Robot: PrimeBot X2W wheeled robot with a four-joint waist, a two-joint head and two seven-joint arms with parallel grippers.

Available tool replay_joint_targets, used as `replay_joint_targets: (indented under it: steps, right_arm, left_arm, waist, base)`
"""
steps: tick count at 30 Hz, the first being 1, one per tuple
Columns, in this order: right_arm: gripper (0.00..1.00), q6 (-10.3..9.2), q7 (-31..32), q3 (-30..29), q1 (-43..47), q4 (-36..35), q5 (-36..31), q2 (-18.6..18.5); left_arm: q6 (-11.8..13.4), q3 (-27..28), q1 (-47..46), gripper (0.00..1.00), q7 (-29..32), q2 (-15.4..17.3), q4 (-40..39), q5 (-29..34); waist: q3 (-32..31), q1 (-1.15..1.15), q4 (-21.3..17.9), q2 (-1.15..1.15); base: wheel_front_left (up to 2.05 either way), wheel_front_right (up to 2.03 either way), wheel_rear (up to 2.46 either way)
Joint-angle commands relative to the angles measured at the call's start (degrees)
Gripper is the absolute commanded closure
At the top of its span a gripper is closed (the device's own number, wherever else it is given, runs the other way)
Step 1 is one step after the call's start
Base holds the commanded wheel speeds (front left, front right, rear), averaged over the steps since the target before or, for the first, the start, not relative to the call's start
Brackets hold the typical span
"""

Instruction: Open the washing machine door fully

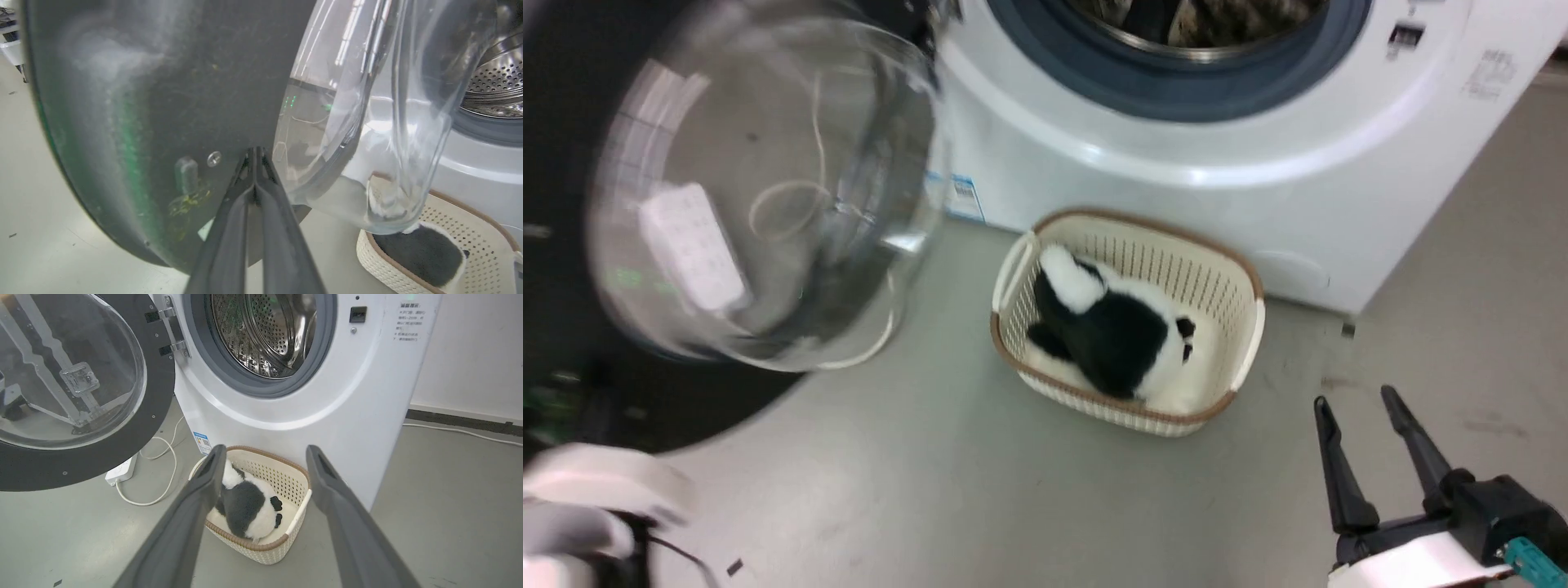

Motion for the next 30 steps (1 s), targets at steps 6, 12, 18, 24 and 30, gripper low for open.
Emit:
replay_joint_targets:
  steps: [6, 12, 18, 24, 30]
  right_arm:
    - [0.0, 0.05, 2.2, -1.4, -1.5, -3.8, -1.8, -0.4]
    - [0.0, 0.05, 3.7, -1.8, -2.2, -6.3, -2.0, -1.4]
    - [0.0, 0.05, 4.3, -1.9, -2.5, -7.2, -1.9, -1.8]
    - [0.0, 0.05, 3.4, -1.8, -2.3, -6.4, -1.4, -1.4]
    - [0.0, 0.05, 1.3, -2.1, -2.3, -4.7, -0.8, -1.0]
  left_arm:
    - [-0.9, 6.6, -7.6, 1.0, -1.0, 6.1, 8.2, -3.7]
    - [-2.9, 9.3, -14.4, 1.0, -2.7, 10.8, 18.6, -5.8]
    - [-4.6, 9.2, -19.3, 1.0, -5.9, 13.2, 27.7, -5.9]
    - [-6.1, 7.4, -20.3, 1.0, -10.2, 13.4, 32.1, -4.4]
    - [-7.1, 4.0, -18.6, 1.0, -13.0, 11.6, 29.9, -1.5]
  waist:
    - [6.9, -0.01, -1.4, 0.0]
    - [9.7, -0.01, -1.8, 0.0]
    - [10.3, -0.01, -2.2, 0.0]
    - [8.1, -0.01, -2.6, 0.0]
    - [3.2, -0.01, -3.3, 0.0]
  base:
    - [0.0, 0.0, 0.0]
    - [0.0, 0.0, 0.0]
    - [0.0, 0.0, 0.0]
    - [0.0, 0.0, 0.0]
    - [0.0, 0.0, 0.0]
